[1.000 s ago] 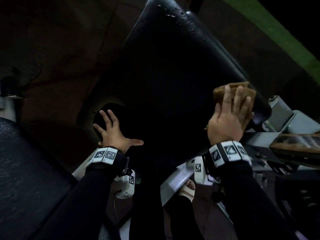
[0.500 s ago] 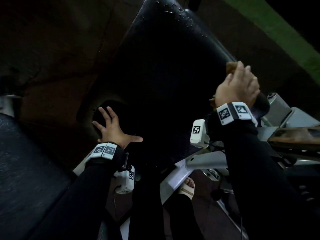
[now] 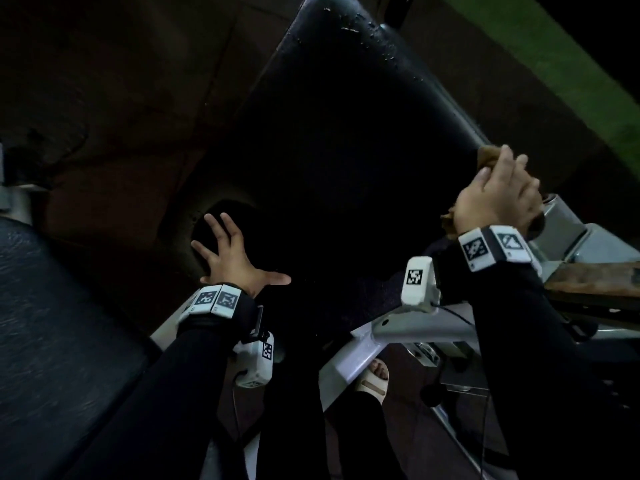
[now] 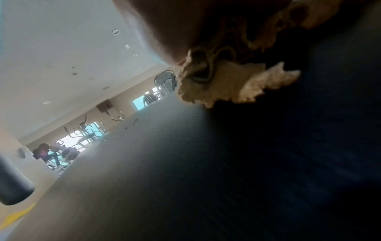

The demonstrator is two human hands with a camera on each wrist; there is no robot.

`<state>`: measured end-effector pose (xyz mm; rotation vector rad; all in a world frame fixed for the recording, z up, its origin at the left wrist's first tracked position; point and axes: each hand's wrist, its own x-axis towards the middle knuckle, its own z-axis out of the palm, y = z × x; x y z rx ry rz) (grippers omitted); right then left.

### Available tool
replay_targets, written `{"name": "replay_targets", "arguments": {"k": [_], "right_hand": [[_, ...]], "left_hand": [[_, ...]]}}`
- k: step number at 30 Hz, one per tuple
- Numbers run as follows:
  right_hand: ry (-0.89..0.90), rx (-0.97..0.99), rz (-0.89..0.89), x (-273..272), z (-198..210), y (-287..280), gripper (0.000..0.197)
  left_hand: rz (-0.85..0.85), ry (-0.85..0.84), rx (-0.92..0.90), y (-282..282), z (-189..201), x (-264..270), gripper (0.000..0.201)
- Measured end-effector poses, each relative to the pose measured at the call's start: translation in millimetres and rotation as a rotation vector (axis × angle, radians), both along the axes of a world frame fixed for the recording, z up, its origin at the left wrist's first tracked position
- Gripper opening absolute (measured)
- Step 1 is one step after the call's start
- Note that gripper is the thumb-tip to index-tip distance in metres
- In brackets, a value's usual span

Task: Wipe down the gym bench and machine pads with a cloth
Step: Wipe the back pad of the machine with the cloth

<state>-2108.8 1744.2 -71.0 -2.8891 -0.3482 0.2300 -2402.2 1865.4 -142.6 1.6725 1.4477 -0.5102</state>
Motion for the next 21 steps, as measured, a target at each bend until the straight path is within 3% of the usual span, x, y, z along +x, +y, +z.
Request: {"name": "replay_targets", "arguments": {"k": [7,12,21], "right_hand": [[0.090,0.080,0.279,2,4,24,0.054],[0.020,-0.037,0.291,-7,-4,4,0.053],[0.102,0.041,0.120,18,7,98,0.048]], "left_hand": [[-0.003,0.005,0.017,-1,-1,0,0.157],[-0.002,0.015,0.018,0,-2,1,0.157],[0.013,0.011,-0.017,0,2,2,0.153]]}}
